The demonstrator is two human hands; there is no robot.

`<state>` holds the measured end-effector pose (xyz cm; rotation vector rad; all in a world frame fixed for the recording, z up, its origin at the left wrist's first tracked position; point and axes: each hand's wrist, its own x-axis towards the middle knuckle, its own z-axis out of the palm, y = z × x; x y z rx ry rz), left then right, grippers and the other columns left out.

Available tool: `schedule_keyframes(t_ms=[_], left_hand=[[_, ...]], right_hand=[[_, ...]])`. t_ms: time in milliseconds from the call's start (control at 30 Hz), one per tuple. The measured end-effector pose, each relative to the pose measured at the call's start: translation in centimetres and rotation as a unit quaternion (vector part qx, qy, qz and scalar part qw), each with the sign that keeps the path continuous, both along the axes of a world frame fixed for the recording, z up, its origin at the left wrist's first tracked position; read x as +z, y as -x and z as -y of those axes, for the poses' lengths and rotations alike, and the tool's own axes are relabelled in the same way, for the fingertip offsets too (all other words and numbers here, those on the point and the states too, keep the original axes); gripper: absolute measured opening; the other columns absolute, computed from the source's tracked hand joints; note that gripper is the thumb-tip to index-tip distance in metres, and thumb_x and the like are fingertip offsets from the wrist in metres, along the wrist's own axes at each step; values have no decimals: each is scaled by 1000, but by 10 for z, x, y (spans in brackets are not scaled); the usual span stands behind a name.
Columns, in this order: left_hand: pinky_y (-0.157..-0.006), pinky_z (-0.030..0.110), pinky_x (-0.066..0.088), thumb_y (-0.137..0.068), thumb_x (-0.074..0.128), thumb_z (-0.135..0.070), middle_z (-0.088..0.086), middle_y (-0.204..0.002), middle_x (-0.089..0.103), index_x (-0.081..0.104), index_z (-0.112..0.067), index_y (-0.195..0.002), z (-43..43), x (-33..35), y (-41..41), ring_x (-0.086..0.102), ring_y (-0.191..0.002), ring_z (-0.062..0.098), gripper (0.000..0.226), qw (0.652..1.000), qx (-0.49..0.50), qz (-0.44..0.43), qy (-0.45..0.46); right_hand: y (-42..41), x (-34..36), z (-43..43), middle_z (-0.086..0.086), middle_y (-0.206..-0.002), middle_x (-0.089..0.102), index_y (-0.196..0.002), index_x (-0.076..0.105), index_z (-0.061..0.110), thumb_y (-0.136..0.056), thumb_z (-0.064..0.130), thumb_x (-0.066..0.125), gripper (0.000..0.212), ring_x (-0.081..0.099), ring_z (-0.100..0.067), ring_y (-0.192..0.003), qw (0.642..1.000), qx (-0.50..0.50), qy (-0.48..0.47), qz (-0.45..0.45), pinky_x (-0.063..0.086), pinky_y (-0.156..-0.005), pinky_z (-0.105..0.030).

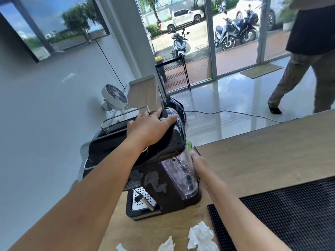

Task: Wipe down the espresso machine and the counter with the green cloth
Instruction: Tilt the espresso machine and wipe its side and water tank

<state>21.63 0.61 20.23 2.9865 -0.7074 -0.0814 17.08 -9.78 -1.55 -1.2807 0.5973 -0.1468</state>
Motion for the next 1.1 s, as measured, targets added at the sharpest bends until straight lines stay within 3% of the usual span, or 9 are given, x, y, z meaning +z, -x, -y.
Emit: schedule_keyframes(t_ms=[100, 167, 233, 333, 500, 567, 633, 933, 1100], left_hand=[[-116, 48, 17, -79, 18, -84, 4, -160, 17, 21, -42, -150, -1, -2, -4, 14, -148, 24, 82, 1000, 1, 3, -6], [-116, 47, 18, -82, 17, -81, 5, -160, 18, 21, -42, -150, 0, -3, -7, 15, -147, 24, 78, 1000, 0, 11, -11], [-116, 47, 16, -87, 16, -76, 5, -160, 18, 21, -42, -150, 1, -6, -11, 15, -147, 24, 71, 1000, -2, 10, 0], [-116, 47, 13, -94, 11, -61, -2, -160, 18, 21, -42, -149, -2, -10, -17, 15, -148, 20, 60, 1000, -9, 1, 17], [-115, 44, 15, -99, 13, -47, 0, -160, 20, 23, -41, -150, -3, -4, -14, 19, -147, 19, 52, 1000, 0, 0, 25], [-114, 45, 16, -99, 12, -45, 1, -159, 22, 23, -40, -150, -2, -4, -13, 21, -146, 20, 52, 1000, -2, 4, 22], [-114, 46, 15, -99, 12, -45, 2, -159, 21, 23, -40, -150, -2, -4, -13, 20, -146, 20, 52, 1000, 0, 0, 24], [-116, 46, 12, -100, 13, -43, 2, -161, 17, 22, -39, -151, 0, -4, -13, 14, -148, 18, 52, 1000, -2, -2, 22], [-117, 46, 11, -99, 13, -44, 0, -161, 16, 22, -38, -151, 0, -4, -13, 12, -148, 17, 52, 1000, -4, -7, 26]], right_hand=[[22, 18, -12, -5, -65, 54, -88, 62, 12, -104, 42, 33, 45, 48, -18, -55, 999, -19, -37, 30, 40, -51, -27], [22, 53, -9, 1, -57, 55, -80, 60, 14, -104, 38, 36, 42, 51, -14, -48, 995, -8, -60, 84, 39, -47, -24], [5, 94, 5, 2, -62, 67, -86, 67, 15, -103, 32, 40, 36, 63, -11, -49, 987, -13, -83, 134, 45, -46, -19], [-23, 140, 21, -9, -84, 73, -95, 72, 13, -100, 35, 45, 36, 68, -19, -67, 979, -11, -96, 180, 54, -60, -28], [-30, 141, 23, -13, -102, 73, -104, 73, 14, -97, 41, 48, 37, 68, -29, -92, 980, 2, -60, 191, 54, -86, -39], [-18, 132, 13, -9, -123, 69, -123, 69, 18, -100, 38, 47, 37, 63, -26, -117, 967, -6, -43, 251, 46, -104, -45], [4, 121, -1, -5, -133, 64, -131, 63, 21, -103, 35, 43, 37, 57, -23, -126, 955, -27, -40, 292, 41, -110, -47], [72, 91, -49, 7, -140, 57, -135, 59, 27, -105, 32, 41, 35, 48, -11, -135, 932, -121, 93, 330, 37, -114, -44], [41, 126, -12, 5, -115, 73, -123, 68, 29, -105, 28, 44, 30, 66, -16, -114, 963, -82, 44, 254, 52, -99, -38]])
